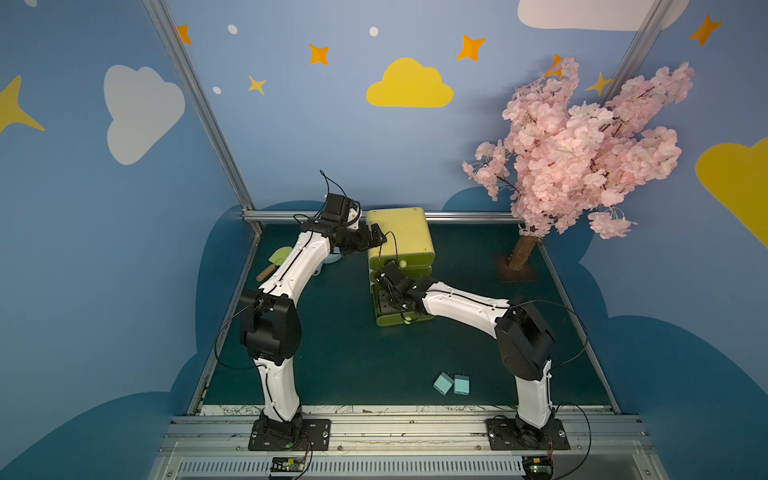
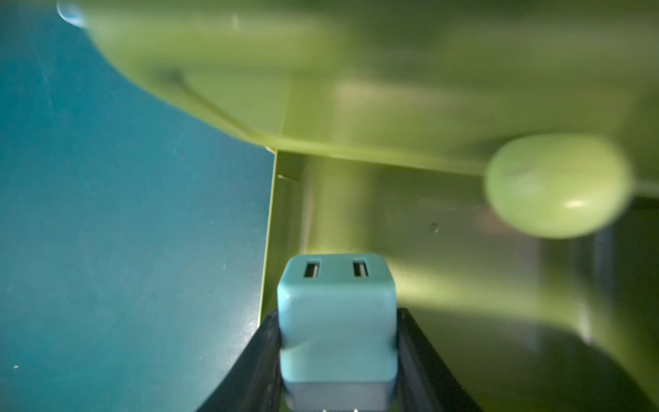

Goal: Place the plugs into the drawer by color
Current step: Place the plug in the drawer, then pick up the plug from the center of the board.

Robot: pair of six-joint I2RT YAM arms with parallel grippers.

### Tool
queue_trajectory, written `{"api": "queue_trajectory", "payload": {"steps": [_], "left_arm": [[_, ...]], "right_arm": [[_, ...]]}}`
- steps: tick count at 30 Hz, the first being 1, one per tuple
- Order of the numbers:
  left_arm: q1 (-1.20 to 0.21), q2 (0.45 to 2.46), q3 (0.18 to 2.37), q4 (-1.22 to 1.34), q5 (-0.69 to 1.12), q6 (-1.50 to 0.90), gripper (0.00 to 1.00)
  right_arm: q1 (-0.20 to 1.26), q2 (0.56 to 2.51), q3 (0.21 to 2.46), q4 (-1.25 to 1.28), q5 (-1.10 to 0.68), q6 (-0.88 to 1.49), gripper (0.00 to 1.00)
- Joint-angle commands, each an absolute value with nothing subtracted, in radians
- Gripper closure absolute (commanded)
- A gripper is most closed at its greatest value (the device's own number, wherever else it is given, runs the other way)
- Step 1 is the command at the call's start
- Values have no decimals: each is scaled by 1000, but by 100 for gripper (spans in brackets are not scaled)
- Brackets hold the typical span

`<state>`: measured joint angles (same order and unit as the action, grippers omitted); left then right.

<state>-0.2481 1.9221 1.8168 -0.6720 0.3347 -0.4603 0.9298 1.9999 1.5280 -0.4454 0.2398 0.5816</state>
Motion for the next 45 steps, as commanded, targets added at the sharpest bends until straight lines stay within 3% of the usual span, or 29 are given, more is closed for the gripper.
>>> {"api": "queue_trajectory", "payload": {"steps": [1,4,8,11,19,22,27,33,45], "left_arm": [[-243,1893,1796,-693,315,-455,0],[-242,1893,1796,-693,316,-455,0],[-242,1891,1796,-695,312,-454,0],[-242,1890,1796,-695,312,-453,0],[-242,1881,1795,-695,312,-449,0],[-242,1874,1793,-695,305,-447,0],[-254,1876,1795,-693,313,-452,0],[-278,1873,1796,-693,308,-453,0],[-291,1891,1805,-698,314,-454,0]], "right_arm": [[930,2030,1567,-454,205,591,88],[930,2046,1577,-455,189,588,84],[919,2041,1577,-457,174,579,71],[910,2019,1577,-466,170,555,55],[910,1880,1560,-523,156,451,36],[913,1781,1514,-573,169,424,36],[976,1508,1255,-720,297,447,37],[1031,1240,948,-890,236,652,41],[1172,1092,636,-682,99,860,44]]}}
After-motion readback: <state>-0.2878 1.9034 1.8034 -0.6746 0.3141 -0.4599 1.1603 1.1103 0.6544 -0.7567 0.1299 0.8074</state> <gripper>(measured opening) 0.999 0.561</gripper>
